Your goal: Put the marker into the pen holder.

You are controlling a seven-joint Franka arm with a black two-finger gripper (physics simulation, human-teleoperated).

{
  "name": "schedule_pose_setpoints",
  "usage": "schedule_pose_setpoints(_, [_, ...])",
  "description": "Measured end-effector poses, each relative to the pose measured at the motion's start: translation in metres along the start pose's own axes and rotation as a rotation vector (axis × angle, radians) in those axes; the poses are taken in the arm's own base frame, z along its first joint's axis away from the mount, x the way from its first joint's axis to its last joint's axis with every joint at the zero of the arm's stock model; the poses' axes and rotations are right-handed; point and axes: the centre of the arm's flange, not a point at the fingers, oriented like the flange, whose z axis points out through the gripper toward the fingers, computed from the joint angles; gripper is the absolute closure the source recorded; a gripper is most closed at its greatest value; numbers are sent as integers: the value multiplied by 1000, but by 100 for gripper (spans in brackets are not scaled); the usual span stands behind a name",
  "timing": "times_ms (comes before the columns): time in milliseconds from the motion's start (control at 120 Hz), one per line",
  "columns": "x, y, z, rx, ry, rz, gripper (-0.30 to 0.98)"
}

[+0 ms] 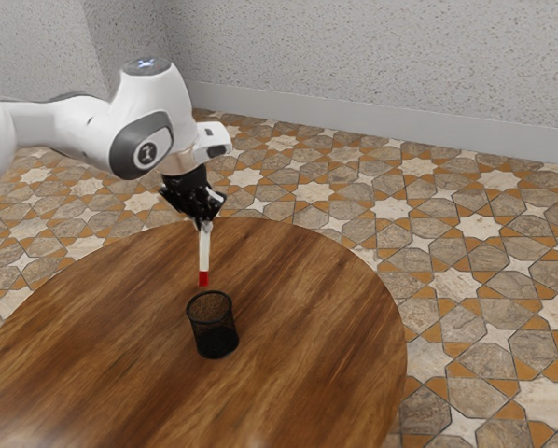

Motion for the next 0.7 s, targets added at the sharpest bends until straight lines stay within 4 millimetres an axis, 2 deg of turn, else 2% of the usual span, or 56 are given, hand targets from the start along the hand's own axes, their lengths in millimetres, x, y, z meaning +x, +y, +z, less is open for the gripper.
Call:
schedule_pose_setpoints(367, [-48,49,-14,3,-2,40,79])
schedule_pose_setpoints(500, [-56,50,-12,6,-11,18,79])
schedule_pose_setpoints(700, [-57,35,-10,-9,-23,-42,36])
